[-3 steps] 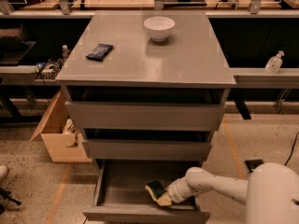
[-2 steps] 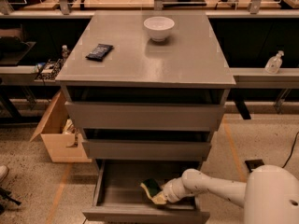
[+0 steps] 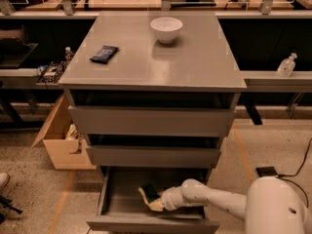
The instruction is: Place sponge into bottom drawer
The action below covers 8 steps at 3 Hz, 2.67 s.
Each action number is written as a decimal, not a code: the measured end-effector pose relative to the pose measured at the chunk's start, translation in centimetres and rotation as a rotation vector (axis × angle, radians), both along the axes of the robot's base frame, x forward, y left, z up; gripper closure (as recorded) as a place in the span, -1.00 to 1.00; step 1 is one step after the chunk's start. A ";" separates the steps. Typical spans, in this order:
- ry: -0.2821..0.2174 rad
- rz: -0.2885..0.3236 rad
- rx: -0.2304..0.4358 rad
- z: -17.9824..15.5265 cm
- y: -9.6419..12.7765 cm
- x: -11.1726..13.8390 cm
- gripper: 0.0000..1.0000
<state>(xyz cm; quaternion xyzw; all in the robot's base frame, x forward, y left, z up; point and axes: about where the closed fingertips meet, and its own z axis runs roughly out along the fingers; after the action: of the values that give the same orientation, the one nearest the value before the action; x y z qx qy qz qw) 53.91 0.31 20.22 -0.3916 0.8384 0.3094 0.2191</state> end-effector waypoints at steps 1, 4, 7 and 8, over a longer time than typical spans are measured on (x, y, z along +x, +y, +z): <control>-0.001 -0.007 0.039 -0.8 2.1 1.4 1.00; 0.012 0.026 0.082 -2.2 6.3 3.1 0.65; 0.019 0.034 0.086 -2.5 6.9 2.7 -0.76; -0.007 0.016 0.102 -1.4 5.9 2.6 -1.00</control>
Offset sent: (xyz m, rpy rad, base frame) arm 0.0429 0.0596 -0.0182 0.1010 -0.0047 0.0043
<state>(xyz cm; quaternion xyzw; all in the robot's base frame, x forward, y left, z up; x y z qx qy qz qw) 56.52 6.25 18.85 -0.3877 0.8175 0.3523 0.2393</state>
